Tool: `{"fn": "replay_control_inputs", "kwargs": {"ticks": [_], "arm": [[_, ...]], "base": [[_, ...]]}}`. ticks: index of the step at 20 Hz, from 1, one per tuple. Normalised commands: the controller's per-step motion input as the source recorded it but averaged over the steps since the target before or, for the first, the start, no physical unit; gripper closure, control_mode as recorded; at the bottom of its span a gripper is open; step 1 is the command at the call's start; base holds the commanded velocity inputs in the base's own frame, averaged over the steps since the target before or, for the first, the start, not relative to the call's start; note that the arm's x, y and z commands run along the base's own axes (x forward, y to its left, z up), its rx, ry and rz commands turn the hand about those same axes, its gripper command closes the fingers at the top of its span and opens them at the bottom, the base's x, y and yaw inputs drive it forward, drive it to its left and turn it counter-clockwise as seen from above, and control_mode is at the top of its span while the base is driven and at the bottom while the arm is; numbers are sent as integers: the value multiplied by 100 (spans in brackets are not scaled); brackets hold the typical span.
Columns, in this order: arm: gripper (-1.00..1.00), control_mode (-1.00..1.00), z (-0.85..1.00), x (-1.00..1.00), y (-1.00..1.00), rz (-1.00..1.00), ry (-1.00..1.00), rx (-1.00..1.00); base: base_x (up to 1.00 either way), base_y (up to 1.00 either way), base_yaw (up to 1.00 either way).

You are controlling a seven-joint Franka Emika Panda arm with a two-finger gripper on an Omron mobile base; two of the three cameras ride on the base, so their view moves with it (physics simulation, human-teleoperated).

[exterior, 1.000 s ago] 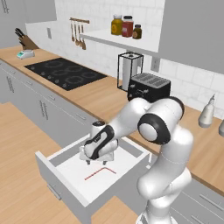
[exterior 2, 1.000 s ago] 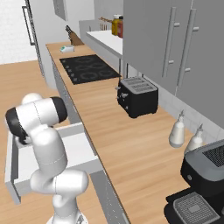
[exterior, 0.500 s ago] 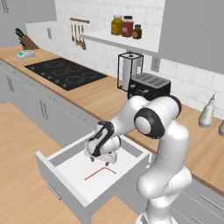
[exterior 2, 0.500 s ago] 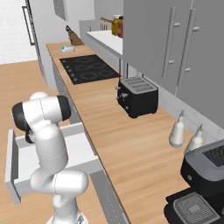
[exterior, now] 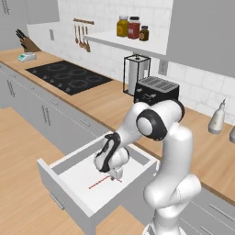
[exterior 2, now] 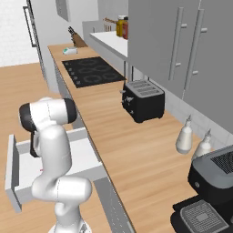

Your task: Take a straw from the drawer in front and place it inside the glass cup on the dining counter.

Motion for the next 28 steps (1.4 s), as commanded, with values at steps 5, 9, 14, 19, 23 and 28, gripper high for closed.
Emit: {"fn": "replay_control_inputs", "kwargs": {"ticks": [5,9,14,19,23,28], "arm": [[-100,-100,-27,2,-3,-24,0,-3],[-100,-100,-21,21,0,-20,0,-4],[-100,-100,-15,33,0,-17,0,-4],[-100,-100,-30,21,0,-15,0,-3],[-100,-100,-56,3,0,-12,0,-5],[-100,-100,-69,1,0,-10,0,-7]], "base": [[0,0,0],[0,0,0],[0,0,0],[0,0,0],[0,0,0],[0,0,0]]}}
